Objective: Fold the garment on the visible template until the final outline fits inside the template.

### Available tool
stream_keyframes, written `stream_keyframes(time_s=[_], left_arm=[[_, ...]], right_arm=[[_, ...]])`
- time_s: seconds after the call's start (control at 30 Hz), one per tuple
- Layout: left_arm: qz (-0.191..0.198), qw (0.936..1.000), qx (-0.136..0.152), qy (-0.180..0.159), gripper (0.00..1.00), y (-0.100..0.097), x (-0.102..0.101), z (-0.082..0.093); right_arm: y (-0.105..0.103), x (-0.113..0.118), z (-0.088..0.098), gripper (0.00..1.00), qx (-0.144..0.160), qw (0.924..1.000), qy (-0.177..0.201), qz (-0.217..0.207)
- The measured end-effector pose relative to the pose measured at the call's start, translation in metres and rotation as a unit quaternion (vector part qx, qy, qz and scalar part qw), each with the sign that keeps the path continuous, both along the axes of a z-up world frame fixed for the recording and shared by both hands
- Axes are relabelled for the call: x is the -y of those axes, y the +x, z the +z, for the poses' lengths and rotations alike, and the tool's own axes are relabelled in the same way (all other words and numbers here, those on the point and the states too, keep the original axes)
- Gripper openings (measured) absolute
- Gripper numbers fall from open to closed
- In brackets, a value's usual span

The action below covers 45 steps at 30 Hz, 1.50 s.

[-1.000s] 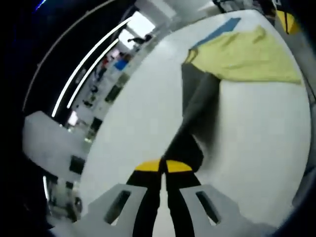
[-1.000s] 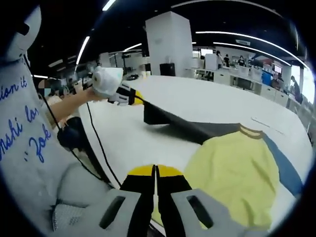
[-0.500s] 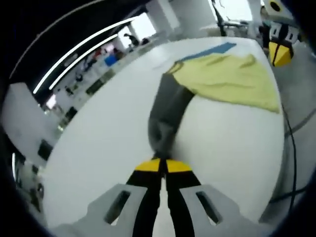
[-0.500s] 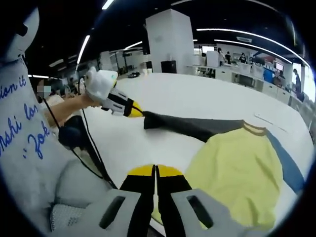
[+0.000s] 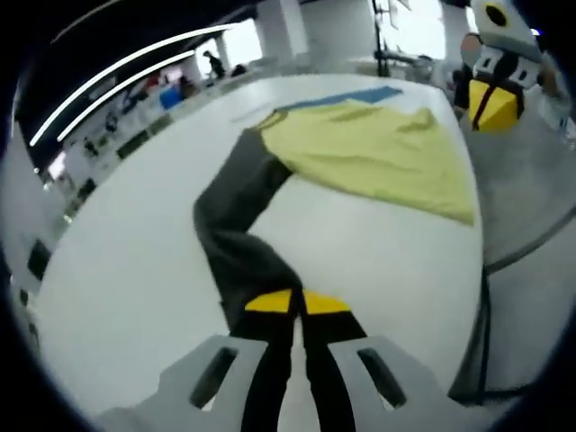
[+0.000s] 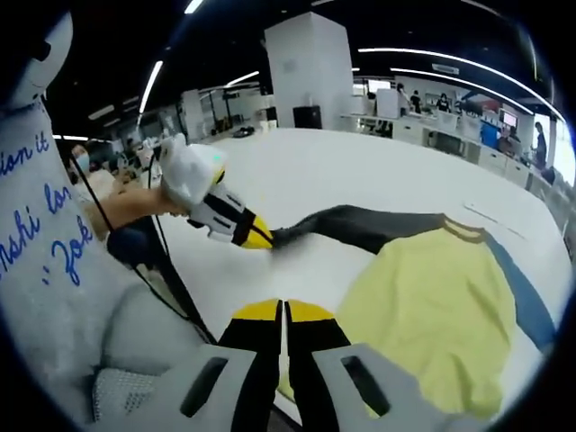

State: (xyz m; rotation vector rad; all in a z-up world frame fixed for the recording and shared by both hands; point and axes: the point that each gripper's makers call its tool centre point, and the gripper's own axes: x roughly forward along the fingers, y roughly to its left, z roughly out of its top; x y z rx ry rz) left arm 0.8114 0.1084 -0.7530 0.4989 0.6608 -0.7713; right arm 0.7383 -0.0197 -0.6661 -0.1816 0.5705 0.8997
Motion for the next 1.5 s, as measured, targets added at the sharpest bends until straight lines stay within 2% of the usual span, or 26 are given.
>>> stream_keyframes(time_s=[0.1, 0.17, 0.23, 0.3, 0.37, 0.43, 0.53, 0.57, 0.6, 0.67, 0.77, 0.83, 0.87, 0.9, 0.97, 1.07, 1.1, 1.17, 1.2, 1.23, 1.27, 1.33, 1.43, 1.5], left_arm=[[0.003, 0.9996, -0.018, -0.021, 0.0, -0.006, 0.005, -0.002], [0.028, 0.998, -0.033, -0.045, 0.0, -0.009, 0.004, -0.003], [0.043, 0.9952, -0.036, -0.08, 0.02, -0.008, 0.003, 0.004], [0.057, 0.9923, -0.032, -0.105, 0.09, -0.005, -0.001, 0.015], [0.06, 0.9931, -0.016, -0.099, 0.11, 0.0, -0.011, 0.025], [0.086, 0.9924, 0.007, -0.088, 0.12, 0.011, -0.026, 0.03], [0.1, 0.9917, 0.0, -0.081, 0.16, 0.017, -0.036, 0.025], [0.101, 0.9924, 0.004, -0.069, 0.16, 0.018, -0.039, 0.023], [0.101, 0.9939, 0.011, -0.044, 0.17, 0.02, -0.047, 0.019], [0.111, 0.9937, 0.009, -0.011, 0.18, 0.019, -0.058, 0.011], [0.112, 0.9937, 0.003, -0.004, 0.18, 0.017, -0.065, 0.003], [0.109, 0.994, 0.004, 0.015, 0.18, 0.014, -0.072, -0.001], [0.106, 0.9938, 0.006, 0.032, 0.18, 0.014, -0.077, -0.003], [0.097, 0.9924, 0.014, 0.075, 0.18, 0.013, -0.085, -0.007], [0.081, 0.9922, 0.014, 0.094, 0.18, 0.012, -0.085, -0.01], [0.1, 0.9948, -0.005, 0.02, 0.17, 0.014, -0.073, -0.007], [0.106, 0.9942, -0.007, 0.017, 0.16, 0.016, -0.075, -0.006], [0.104, 0.9939, 0.002, 0.038, 0.16, 0.018, -0.081, -0.005], [0.105, 0.9938, 0.004, 0.037, 0.16, 0.021, -0.082, -0.004], [0.106, 0.9941, -0.001, 0.022, 0.16, 0.021, -0.079, -0.002], [0.111, 0.9936, -0.017, -0.013, 0.16, 0.02, -0.071, -0.001], [0.109, 0.9927, -0.031, -0.043, 0.14, 0.02, -0.064, 0.0], [0.111, 0.993, -0.035, -0.021, 0.13, 0.021, -0.07, -0.007], [0.116, 0.9924, -0.04, -0.009, 0.18, 0.022, -0.074, -0.012]], right_arm=[[0.001, 0.0, -0.002, 0.02, -0.001, 1.0, 0.0, -0.002], [0.001, 0.0, -0.002, 0.02, -0.002, 1.0, -0.001, -0.002], [0.001, 0.0, -0.003, 0.02, -0.002, 1.0, -0.001, -0.002], [0.001, 0.001, -0.003, 0.02, -0.002, 1.0, -0.003, -0.002], [0.001, 0.002, -0.005, 0.02, -0.004, 1.0, -0.005, -0.003], [0.002, 0.001, -0.005, 0.02, -0.004, 1.0, -0.004, -0.003], [0.003, 0.0, -0.004, 0.02, -0.002, 1.0, -0.001, -0.002], [0.003, 0.0, -0.004, 0.02, -0.002, 1.0, 0.0, -0.002], [0.004, 0.0, -0.003, 0.02, -0.001, 1.0, 0.001, -0.003], [0.004, 0.001, -0.002, 0.02, -0.001, 1.0, 0.0, -0.006], [0.004, 0.004, -0.002, 0.02, -0.001, 0.9999, -0.003, -0.009], [0.004, 0.005, -0.003, 0.02, -0.002, 0.9999, -0.004, -0.011], [0.003, 0.005, -0.003, 0.02, -0.003, 0.9999, -0.004, -0.012], [0.004, 0.006, -0.003, 0.02, -0.003, 0.9999, -0.004, -0.012], [0.004, 0.005, -0.004, 0.02, -0.005, 0.9999, -0.004, -0.012], [0.005, 0.002, -0.002, 0.02, -0.004, 0.9999, 0.001, -0.011], [0.005, 0.001, -0.001, 0.02, -0.003, 0.9999, 0.004, -0.012], [0.005, 0.0, -0.001, 0.01, -0.001, 0.9999, 0.004, -0.011], [0.005, 0.001, -0.001, 0.01, -0.001, 0.9999, 0.003, -0.011], [0.005, 0.002, -0.001, 0.02, -0.002, 0.9999, 0.001, -0.012], [0.004, 0.003, -0.002, 0.02, -0.003, 0.9999, -0.002, -0.012], [0.004, 0.004, -0.004, 0.02, -0.003, 0.9999, -0.007, -0.012], [0.003, 0.005, -0.005, 0.02, -0.003, 0.9999, -0.012, -0.011], [0.003, 0.005, -0.005, 0.02, -0.002, 0.9999, -0.011, -0.011]])
